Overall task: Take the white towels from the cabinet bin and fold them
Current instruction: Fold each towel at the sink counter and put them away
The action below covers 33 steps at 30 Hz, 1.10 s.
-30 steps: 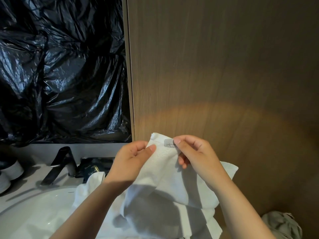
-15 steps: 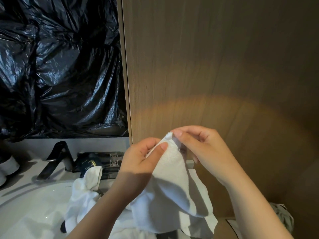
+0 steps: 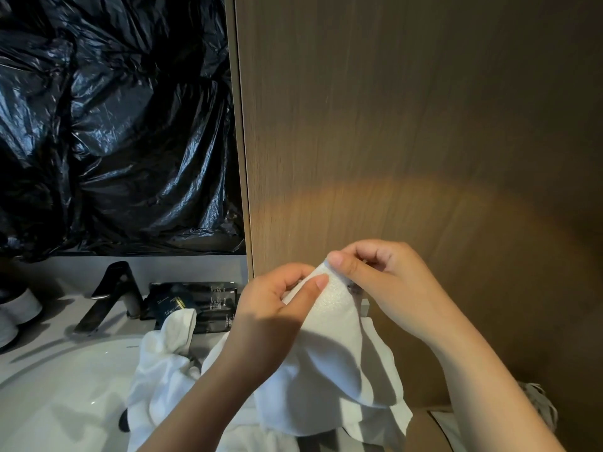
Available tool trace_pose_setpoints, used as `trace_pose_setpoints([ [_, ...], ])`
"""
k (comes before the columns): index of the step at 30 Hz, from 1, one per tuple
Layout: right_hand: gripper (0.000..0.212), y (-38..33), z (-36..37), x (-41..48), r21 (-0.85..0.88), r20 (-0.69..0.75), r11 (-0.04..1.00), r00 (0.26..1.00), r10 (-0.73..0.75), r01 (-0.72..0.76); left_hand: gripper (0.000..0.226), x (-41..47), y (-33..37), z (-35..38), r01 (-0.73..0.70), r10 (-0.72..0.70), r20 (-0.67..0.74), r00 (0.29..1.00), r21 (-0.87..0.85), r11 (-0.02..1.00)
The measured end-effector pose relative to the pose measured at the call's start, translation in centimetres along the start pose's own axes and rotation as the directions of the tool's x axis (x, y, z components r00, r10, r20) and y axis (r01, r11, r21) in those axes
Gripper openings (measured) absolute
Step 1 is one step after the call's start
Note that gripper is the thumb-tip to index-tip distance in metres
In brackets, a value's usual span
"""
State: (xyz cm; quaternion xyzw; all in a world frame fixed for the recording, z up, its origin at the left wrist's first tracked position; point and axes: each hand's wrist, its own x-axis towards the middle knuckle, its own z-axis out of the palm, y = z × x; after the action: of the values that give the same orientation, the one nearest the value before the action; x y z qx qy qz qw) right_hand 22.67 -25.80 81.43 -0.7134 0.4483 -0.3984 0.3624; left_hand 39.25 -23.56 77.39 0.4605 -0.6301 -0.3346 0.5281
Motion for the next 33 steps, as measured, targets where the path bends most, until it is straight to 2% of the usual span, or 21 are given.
trace_pose_setpoints([
  [3,0.028,0.2,0.1,0.0,-0.011,-0.032,1.0,0.999,-0.015,0.015,0.009,0.0,-0.1,0.2,0.033,-0.035,-0.023,0.999,-0.084,0.996],
  [5,0.027,0.6,0.2,0.0,-0.015,-0.058,0.999,0.998,-0.032,0.032,0.014,-0.1,-0.3,0.1,0.063,-0.07,-0.053,0.996,-0.127,0.99],
  [13,0.024,1.4,0.6,-0.2,0.013,-0.162,0.998,0.985,-0.056,0.059,0.016,-1.2,-1.0,-0.9,-0.023,0.022,-0.01,1.0,-0.086,0.996],
  [17,0.026,1.3,0.6,-0.2,0.03,-0.201,0.998,0.979,-0.047,0.054,0.015,-1.3,-0.9,-0.9,-0.08,0.08,-0.03,0.996,0.001,0.997],
  [23,0.023,1.2,-0.1,-0.1,0.004,-0.312,0.996,0.946,-0.088,0.094,0.026,-1.2,-1.4,-0.7,-0.038,0.038,-0.018,0.999,-0.011,0.999],
  [33,0.023,0.9,-0.6,-0.3,-0.006,-0.305,0.991,0.943,-0.129,0.134,0.021,-0.6,-1.3,0.2,0.006,-0.005,0.01,1.0,-0.137,0.991],
])
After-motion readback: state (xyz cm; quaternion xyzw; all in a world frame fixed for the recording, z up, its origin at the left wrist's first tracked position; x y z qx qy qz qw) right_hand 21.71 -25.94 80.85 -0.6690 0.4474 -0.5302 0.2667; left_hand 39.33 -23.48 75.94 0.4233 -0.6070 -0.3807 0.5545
